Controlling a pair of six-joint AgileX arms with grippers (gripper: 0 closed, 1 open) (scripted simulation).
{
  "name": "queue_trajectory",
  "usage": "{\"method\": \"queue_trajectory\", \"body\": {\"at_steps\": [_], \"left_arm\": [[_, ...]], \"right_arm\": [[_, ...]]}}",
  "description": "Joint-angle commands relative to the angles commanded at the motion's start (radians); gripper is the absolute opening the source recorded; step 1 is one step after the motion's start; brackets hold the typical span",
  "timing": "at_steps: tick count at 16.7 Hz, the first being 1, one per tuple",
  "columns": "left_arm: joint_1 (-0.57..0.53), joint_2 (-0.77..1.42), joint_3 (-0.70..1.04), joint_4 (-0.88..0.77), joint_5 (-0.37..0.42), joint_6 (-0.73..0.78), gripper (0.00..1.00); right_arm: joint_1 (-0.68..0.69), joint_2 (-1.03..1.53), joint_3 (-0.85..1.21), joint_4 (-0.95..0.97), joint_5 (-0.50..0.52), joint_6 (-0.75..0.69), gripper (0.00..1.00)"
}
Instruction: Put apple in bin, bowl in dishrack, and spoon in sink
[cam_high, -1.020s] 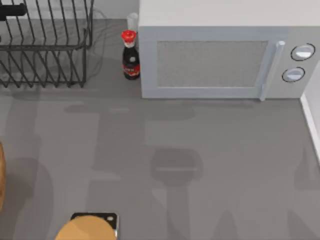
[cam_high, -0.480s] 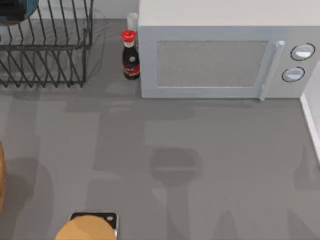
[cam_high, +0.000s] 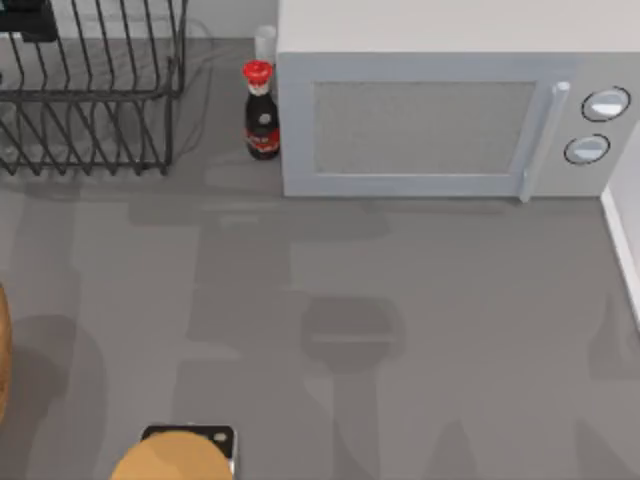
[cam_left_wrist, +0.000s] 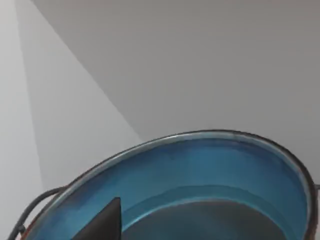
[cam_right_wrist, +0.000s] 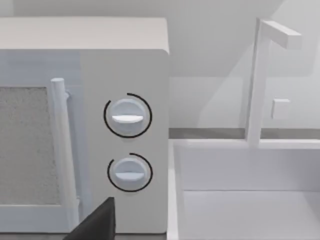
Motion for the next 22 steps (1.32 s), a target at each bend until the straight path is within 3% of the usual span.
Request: {"method": "queue_trajectory", "body": {"at_steps": [7, 18, 22], "left_arm": [[-0.014, -0.273, -0.155, -0.140, -0.014, 0.011, 1.00], [-0.048, -1.327, -0.647, -0.579, -0.079, -0.035, 1.00], [-0.061, -1.619, -0.817, -0.733, -0.096, -0.030, 1.00]], "right_arm": [[0.000, 0.000, 0.000, 0.000, 0.000, 0.000, 1.00], [0.000, 0.000, 0.000, 0.000, 0.000, 0.000, 1.00], [0.000, 0.000, 0.000, 0.000, 0.000, 0.000, 1.00]]}}
